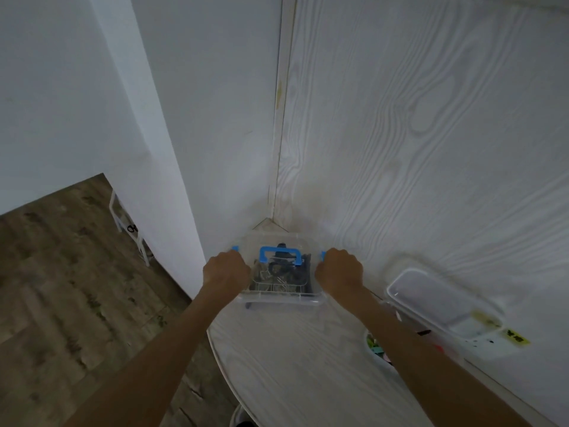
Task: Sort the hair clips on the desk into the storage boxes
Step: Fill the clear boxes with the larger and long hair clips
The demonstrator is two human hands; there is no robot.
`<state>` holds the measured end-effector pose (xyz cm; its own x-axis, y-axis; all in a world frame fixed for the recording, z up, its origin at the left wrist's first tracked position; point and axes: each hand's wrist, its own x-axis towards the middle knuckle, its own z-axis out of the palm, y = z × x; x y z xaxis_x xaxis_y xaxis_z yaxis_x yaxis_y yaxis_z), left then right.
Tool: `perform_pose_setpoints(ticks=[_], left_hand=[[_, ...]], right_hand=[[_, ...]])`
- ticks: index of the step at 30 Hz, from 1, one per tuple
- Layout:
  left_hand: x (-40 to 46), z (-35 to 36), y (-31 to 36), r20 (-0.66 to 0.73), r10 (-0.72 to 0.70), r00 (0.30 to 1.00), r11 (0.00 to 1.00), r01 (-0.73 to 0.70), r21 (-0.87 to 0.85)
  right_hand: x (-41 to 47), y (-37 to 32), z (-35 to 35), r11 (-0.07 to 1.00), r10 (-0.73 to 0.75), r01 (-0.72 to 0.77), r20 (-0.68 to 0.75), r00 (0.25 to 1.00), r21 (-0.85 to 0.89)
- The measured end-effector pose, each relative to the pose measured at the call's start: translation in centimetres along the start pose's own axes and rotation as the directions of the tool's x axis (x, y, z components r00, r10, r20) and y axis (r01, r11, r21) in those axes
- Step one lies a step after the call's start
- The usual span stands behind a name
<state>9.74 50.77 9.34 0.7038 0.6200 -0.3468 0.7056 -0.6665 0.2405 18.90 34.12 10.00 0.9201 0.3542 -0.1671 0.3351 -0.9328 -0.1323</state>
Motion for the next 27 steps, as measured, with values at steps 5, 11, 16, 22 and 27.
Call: perform_pose_setpoints(ticks=[5, 11, 16, 22, 27], left_hand=[[2.6, -1.5, 2.0, -0.113, 0.1, 0.988, 0.99, -0.087, 0.114], [6.6, -1.8, 3.0, -0.199, 0.186, 0.962, 0.956, -0.13, 0.264], [8.8, -1.7, 3.2, -0.27, 0.3, 0.915, 0.921, -0.203, 0.333], [10.3, -2.6, 4.3, -0.263, 0.411, 0.873, 0.829, -0.238, 0.506], [10.6, -2.6, 4.1, -0.331, 0.393, 0.858, 0.865, -0.223, 0.449]], right_hand=[[1.6, 2.0, 0.7, 0.932, 0.152, -0.198, 0.168, 0.974, 0.303], [3.0, 2.0, 1.2, 0.625, 0.192, -0.459, 0.445, 0.875, 0.632], [4.2, 1.9, 1.8, 0.586, 0.241, -0.438, 0.369, 0.898, 0.682], [4.1, 0.5, 3.0, 0.521, 0.261, -0.397, 0.302, 0.917, 0.756], [4.0, 0.2, 3.0, 0.529, 0.271, -0.359, 0.248, 0.93, 0.769]])
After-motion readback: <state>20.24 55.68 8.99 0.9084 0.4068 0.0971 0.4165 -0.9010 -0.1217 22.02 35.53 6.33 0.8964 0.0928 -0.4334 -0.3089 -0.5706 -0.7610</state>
